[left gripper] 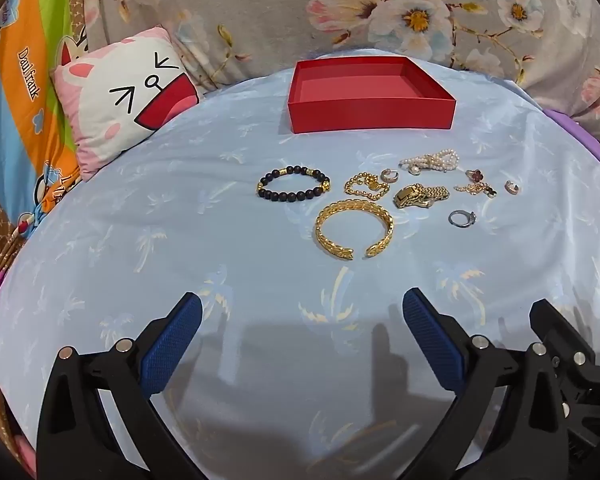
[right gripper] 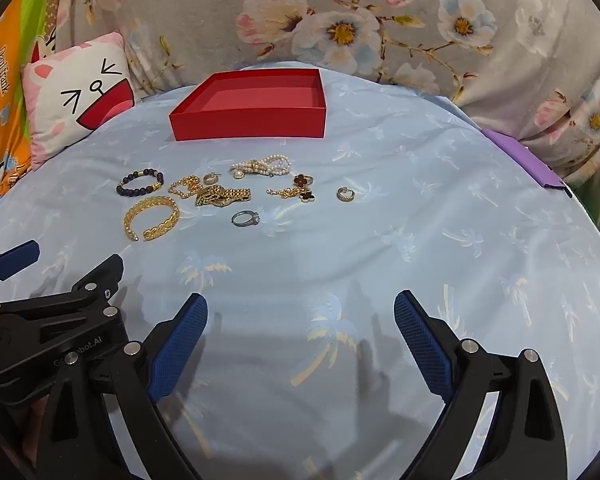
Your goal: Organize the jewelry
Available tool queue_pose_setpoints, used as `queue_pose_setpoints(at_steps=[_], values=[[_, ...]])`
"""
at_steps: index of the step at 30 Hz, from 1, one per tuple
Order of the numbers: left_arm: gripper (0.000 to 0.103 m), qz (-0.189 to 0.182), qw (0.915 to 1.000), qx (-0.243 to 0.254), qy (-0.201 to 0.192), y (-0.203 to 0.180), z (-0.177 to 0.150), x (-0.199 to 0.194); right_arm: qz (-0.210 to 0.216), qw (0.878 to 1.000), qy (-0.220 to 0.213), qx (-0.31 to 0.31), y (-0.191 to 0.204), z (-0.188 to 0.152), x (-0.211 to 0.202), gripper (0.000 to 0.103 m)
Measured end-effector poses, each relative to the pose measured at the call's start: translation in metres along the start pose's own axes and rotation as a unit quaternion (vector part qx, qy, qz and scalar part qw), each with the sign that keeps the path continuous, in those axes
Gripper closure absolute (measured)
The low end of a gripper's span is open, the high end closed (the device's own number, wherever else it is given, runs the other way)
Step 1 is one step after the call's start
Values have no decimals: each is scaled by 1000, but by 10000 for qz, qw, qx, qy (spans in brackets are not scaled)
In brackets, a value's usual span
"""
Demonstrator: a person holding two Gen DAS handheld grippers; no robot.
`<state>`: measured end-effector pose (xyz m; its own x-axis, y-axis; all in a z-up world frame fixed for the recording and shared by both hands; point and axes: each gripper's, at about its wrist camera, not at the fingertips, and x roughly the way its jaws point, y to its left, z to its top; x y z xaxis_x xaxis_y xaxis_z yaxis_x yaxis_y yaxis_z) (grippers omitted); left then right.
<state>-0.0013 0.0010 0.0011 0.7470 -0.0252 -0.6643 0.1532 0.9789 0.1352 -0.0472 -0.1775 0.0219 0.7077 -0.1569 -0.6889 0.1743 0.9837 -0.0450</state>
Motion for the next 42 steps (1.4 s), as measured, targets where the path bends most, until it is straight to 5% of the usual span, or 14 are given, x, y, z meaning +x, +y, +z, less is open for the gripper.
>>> queue_pose_setpoints(at_steps=[42], values=[[7,-15,10000,11,64,-3,-3,5,-19,10000,2,15,-1,2,-2,10]])
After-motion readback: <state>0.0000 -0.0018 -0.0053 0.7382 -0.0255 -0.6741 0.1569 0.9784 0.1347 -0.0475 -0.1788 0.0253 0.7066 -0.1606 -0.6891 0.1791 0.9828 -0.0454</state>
